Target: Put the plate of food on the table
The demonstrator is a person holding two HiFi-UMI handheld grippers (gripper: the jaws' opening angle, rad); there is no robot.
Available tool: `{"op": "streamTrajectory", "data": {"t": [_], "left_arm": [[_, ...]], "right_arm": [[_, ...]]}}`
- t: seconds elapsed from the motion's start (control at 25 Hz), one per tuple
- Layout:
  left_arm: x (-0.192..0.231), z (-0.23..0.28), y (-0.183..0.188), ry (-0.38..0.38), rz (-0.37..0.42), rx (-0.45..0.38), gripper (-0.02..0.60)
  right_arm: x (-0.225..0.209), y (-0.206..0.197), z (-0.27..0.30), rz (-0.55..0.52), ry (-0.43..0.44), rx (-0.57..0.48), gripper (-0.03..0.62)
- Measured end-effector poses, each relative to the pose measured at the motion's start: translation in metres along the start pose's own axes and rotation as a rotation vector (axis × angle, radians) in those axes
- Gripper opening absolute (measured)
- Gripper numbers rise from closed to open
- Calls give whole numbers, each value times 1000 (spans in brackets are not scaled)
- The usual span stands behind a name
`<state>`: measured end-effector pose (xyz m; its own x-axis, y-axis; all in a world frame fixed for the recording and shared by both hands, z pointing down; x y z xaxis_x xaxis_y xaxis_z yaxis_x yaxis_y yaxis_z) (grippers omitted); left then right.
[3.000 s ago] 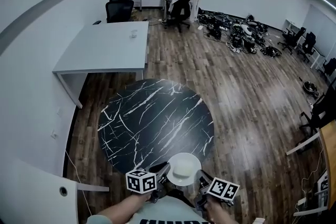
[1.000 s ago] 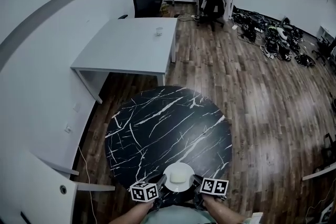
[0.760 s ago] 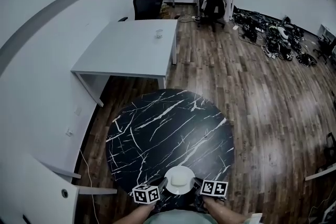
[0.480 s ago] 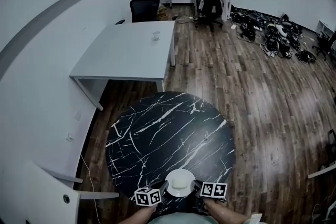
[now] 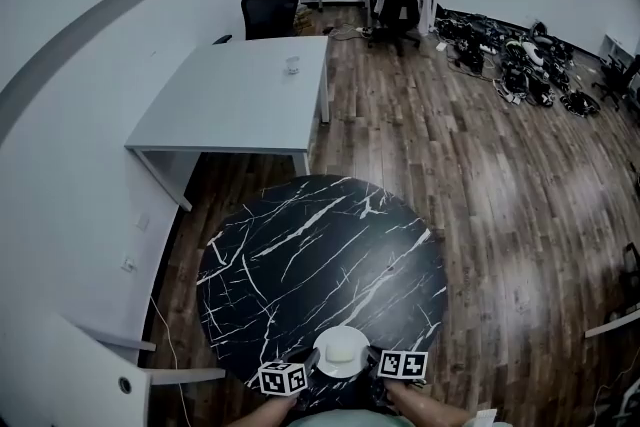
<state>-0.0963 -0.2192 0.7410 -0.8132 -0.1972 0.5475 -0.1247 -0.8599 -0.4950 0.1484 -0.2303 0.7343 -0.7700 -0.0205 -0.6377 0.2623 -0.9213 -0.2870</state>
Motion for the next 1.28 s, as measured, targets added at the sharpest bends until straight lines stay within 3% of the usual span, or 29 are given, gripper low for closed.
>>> {"op": "streamTrajectory", "data": {"t": [0.88, 1.28], "left_arm": [[15, 21, -11, 51, 68, 88, 55], [13, 25, -12, 76, 114, 91, 61]], "right_arm": [[-8, -1, 24, -84, -67, 44, 41], [-9, -2, 28, -127, -83, 33, 42]]}}
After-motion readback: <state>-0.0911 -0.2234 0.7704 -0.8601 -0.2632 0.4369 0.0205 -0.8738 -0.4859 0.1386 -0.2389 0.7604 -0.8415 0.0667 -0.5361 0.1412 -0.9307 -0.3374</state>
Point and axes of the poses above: the fingertips, and each gripper's own axes: z forward along the fingers, x to its left, y out of its top, the point moved 9 cm from there along -z, backward along the fingers, and after that the axes turned 3 degrees about x, right-handed, at the moved point
